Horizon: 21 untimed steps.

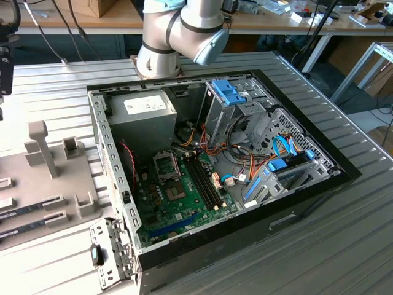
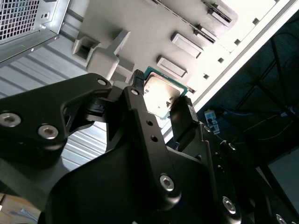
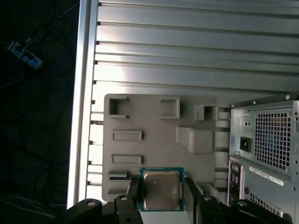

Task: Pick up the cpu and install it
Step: 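Pick up the cpu and move it towards the insertion slot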

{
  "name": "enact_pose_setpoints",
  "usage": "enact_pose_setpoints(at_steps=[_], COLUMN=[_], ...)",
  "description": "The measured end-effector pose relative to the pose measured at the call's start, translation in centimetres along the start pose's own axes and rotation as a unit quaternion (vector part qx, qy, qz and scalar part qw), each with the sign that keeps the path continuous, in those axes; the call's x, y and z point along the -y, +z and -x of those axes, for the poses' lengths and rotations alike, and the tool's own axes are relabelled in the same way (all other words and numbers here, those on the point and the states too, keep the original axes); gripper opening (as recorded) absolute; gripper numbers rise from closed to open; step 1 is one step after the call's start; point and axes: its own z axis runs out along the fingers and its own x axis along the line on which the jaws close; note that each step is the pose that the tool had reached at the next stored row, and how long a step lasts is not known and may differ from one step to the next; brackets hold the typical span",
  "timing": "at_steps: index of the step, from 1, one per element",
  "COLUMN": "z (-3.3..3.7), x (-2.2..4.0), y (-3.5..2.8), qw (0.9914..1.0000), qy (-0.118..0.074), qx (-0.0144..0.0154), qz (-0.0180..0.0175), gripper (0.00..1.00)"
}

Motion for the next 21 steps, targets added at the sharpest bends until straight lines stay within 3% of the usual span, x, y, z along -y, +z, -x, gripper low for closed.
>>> enact_pose_setpoints(at_steps=[21], z=[2.32], x=[0.12], y=[0.07], qw=[1.00000], qy=[0.000], qx=[0.0000], qz=[0.0000], gripper=[0.47])
